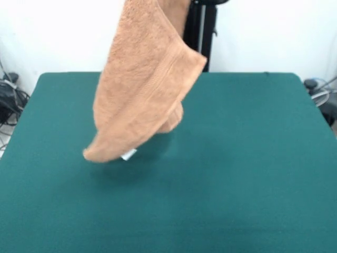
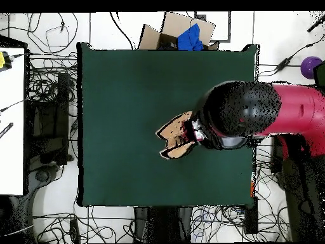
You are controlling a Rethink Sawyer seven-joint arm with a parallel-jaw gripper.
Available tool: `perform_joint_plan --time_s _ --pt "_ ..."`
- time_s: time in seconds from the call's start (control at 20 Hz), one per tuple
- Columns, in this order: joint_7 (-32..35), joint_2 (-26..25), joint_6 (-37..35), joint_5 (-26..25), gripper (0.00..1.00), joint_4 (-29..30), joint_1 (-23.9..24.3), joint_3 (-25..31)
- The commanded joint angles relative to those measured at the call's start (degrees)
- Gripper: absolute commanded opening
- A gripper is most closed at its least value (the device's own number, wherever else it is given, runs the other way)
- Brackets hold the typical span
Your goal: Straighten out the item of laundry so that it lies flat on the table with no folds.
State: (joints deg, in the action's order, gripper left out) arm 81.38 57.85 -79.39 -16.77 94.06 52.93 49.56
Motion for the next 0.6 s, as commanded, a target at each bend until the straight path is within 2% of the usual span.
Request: perform_joint_plan --time_s 0.05,0.25,0.6 --pt "-7.09 -4.39 0.74 3.27 0.00 2.15 -2.31 3.11" --pt "-5.72 -5.37 5.11 4.74 0.00 4.00 -2.42 3.47" --pt "-2.20 -4.30 8.14 7.49 0.00 5.98 -3.59 3.65"
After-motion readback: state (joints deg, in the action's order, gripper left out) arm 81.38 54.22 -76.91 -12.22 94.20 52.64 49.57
